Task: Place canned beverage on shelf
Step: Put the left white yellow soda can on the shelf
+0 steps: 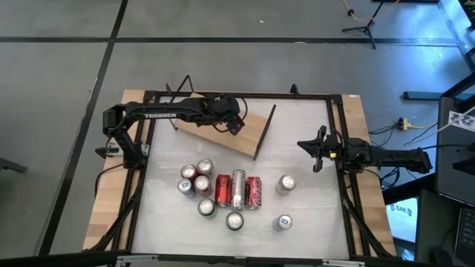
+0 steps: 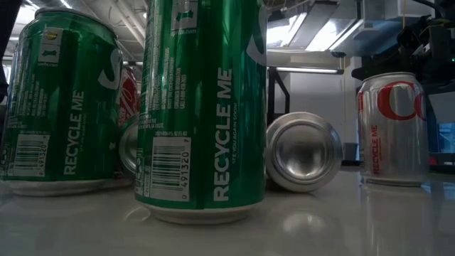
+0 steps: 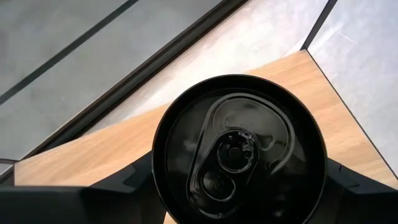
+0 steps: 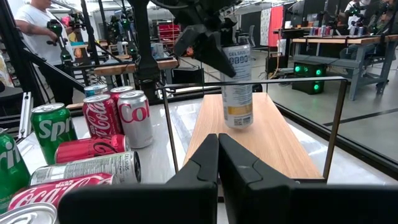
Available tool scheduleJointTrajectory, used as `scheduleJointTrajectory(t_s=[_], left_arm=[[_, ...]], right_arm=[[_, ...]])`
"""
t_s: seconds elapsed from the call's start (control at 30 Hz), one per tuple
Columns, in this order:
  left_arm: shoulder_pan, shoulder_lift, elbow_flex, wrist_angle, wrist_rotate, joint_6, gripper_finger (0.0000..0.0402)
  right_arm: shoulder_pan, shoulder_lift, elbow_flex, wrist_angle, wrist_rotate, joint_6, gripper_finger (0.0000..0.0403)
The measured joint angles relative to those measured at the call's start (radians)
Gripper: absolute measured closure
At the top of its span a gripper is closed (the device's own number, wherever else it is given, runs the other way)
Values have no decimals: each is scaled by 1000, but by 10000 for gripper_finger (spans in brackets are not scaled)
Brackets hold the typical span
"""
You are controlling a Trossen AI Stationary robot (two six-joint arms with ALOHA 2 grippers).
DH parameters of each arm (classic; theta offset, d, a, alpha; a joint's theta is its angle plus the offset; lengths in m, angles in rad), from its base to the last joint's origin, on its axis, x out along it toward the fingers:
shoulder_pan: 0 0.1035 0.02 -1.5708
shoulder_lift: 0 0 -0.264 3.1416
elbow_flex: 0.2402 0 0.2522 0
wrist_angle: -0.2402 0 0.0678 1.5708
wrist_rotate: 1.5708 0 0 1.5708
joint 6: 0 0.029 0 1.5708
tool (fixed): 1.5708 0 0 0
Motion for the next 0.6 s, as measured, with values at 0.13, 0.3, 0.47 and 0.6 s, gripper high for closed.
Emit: scheduleJointTrajectory(t_s=[0.13,0.3,0.47,0.6], left_arm=[[0,0,0,-5,0,0,159],[0,4,0,-7,32,-2,159],[-1,9,0,-7,34,-3,159],[0,12,-1,-7,35,-3,150]], right_arm=[[0,0,0,0,0,0,397],[0,0,0,0,0,0,397],[0,0,0,0,0,0,397],[0,0,0,0,0,0,397]])
